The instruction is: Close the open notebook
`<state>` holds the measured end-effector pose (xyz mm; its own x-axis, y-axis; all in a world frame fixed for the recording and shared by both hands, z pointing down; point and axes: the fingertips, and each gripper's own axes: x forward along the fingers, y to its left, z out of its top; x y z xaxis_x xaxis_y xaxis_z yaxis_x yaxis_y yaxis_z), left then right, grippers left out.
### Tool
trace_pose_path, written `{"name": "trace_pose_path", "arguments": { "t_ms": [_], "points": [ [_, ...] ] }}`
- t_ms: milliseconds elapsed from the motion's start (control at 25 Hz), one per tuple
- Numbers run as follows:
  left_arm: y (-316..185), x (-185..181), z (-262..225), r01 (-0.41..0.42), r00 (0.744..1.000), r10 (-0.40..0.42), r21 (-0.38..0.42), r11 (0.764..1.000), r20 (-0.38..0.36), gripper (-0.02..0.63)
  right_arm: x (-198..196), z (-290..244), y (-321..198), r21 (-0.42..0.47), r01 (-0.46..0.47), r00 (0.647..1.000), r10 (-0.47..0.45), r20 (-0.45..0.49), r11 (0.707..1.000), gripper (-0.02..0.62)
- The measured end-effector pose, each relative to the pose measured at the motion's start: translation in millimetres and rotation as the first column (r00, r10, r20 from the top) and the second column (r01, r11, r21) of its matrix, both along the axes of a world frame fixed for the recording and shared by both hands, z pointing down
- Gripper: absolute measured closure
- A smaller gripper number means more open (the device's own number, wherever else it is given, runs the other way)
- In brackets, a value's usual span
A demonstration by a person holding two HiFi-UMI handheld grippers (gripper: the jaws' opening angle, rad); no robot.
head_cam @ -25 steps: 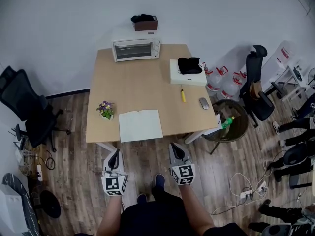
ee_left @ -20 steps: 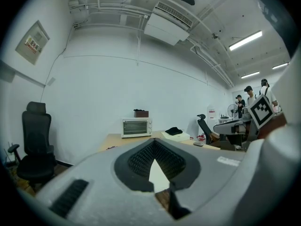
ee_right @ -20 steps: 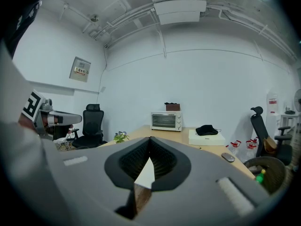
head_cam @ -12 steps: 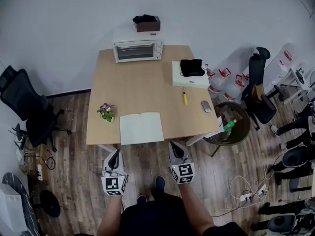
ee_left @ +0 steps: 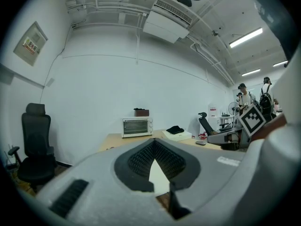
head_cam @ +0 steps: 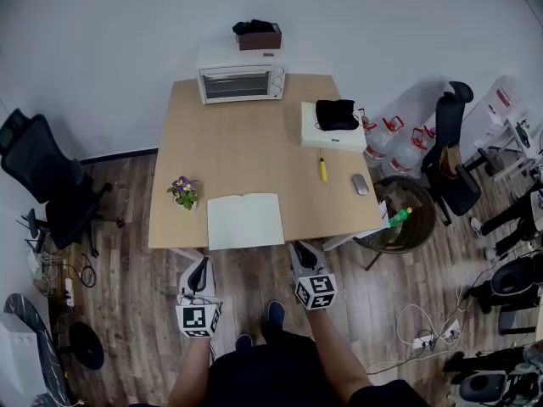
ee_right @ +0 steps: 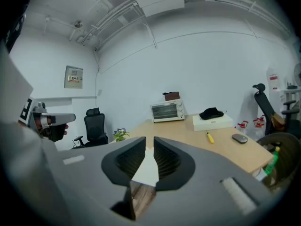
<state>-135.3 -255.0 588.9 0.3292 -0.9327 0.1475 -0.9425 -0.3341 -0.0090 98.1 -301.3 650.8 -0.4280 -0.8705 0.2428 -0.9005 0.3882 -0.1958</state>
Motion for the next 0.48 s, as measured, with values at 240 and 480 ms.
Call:
{"name": "trace_pose_path", "arguments": {
  "t_ms": [240, 480],
  "points": [
    [-6, 2, 4, 0.007, 1.000, -0.007, -0.014, 1.000, 0.012, 0.611, 10, 72, -14, -0.169, -0.015, 0.995, 0.031, 0.095, 0.985, 0.479],
    [-7, 11, 10, 0.011, 1.000, -0.010, -0.036, 0.999, 0.018, 0.611, 16, 134, -25, -0.326, -0.016, 0.969, 0.096, 0.230, 0.945, 0.428]
  ]
}}
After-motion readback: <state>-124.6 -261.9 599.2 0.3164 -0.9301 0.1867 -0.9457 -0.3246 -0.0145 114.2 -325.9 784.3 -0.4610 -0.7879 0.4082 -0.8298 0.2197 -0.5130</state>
